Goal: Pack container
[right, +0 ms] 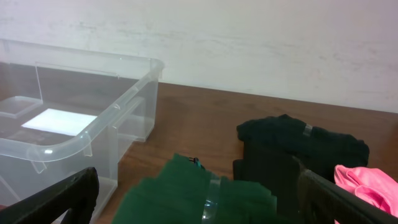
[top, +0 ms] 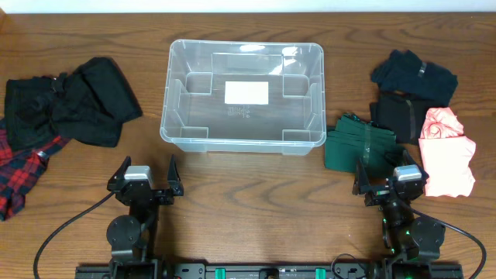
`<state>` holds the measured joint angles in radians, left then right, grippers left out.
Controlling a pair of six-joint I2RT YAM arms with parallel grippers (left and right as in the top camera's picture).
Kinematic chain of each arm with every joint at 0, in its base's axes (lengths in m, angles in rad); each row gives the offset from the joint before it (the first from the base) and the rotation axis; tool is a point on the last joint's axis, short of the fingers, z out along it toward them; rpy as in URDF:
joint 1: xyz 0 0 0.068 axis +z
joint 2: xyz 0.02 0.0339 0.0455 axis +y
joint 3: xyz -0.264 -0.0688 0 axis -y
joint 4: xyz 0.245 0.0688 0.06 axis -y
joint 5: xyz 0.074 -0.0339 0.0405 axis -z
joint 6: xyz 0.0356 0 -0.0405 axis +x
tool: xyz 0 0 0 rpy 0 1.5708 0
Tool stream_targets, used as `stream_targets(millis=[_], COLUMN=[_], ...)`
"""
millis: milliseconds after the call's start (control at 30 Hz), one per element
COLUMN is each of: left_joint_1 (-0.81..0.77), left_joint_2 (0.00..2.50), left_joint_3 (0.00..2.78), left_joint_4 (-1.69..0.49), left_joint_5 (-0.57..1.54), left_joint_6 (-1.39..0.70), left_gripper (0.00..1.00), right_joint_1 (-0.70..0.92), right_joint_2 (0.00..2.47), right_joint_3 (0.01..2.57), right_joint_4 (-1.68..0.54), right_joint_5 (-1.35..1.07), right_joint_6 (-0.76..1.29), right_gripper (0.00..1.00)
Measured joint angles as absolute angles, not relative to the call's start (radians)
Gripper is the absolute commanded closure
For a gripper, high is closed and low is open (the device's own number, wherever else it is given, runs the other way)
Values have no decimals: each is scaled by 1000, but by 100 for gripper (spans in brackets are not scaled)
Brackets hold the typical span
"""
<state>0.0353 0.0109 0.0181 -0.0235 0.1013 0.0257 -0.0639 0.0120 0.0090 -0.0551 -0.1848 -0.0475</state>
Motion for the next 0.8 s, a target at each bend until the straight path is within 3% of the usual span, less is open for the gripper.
stream_targets(millis=[800], left_joint_1=[35], left_joint_2=[11], left_joint_3=[18], left_joint_4=[-14], left_joint_5=[109], left_joint_6=[25], left_gripper=[2], right_joint_1=[-64], right_joint_2=[12], right_joint_3=[9], right_joint_4=[-55], right_joint_5=[-185], right_joint_6=[-47], right_gripper=[1])
